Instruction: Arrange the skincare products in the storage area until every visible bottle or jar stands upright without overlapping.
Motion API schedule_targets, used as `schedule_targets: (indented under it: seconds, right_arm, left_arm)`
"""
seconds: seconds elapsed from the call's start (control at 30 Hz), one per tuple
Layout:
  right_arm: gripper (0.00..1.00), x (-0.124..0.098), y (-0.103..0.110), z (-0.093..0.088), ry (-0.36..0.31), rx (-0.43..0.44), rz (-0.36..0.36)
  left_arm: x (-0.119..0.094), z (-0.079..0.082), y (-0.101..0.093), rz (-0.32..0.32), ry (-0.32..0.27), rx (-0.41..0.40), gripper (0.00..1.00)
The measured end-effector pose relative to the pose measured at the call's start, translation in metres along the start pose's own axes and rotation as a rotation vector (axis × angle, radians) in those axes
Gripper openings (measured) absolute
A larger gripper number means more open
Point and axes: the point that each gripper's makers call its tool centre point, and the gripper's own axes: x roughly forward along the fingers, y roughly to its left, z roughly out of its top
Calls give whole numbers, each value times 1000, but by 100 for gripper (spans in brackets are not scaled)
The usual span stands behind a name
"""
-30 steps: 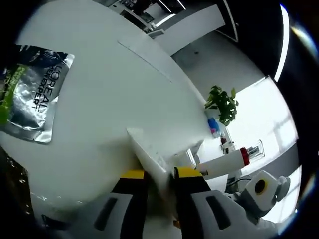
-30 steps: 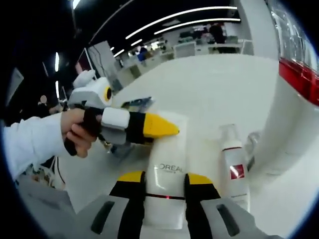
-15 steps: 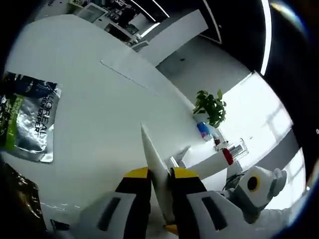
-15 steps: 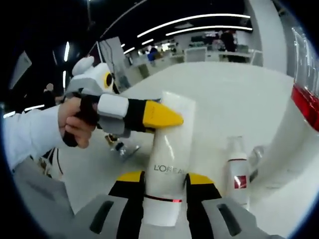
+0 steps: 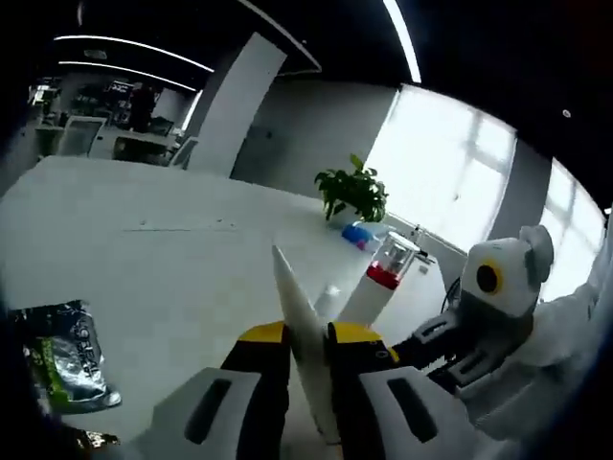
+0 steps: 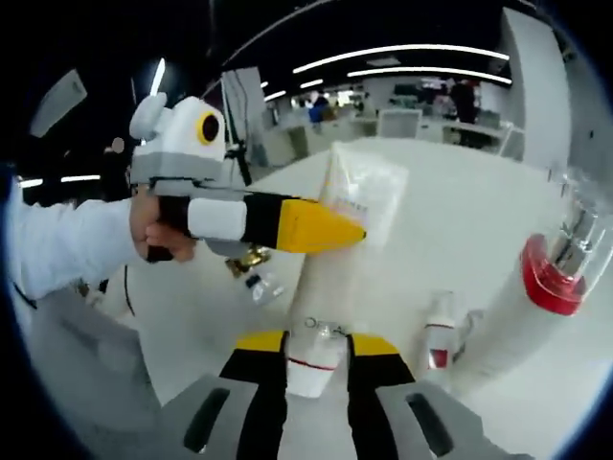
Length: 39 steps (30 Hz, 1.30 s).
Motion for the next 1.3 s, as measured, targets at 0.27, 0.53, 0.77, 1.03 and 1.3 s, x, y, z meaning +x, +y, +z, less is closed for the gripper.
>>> schedule_targets:
  seconds: [0.27, 0.53, 0.77, 1.03, 1.3]
  right_arm:
    - [4, -48, -6, 30, -54, -189, 0]
    - [6, -68, 5, 73, -98, -405, 84]
    - [13, -66, 13, 86, -86, -541, 173]
    - [3, -57, 32, 78, 68, -648, 382]
    - [2, -51, 44, 70, 180, -648, 540]
  left_arm:
    - [-10, -1, -22, -127, -8, 148, 9]
    - [-19, -6, -53, -237, -13, 288, 8]
    - [-29, -10, -59, -264, -19, 300, 8]
    - [-36, -14, -73, -323, -19, 352, 8]
    - [-44, -17, -72, -362, -28, 362, 8]
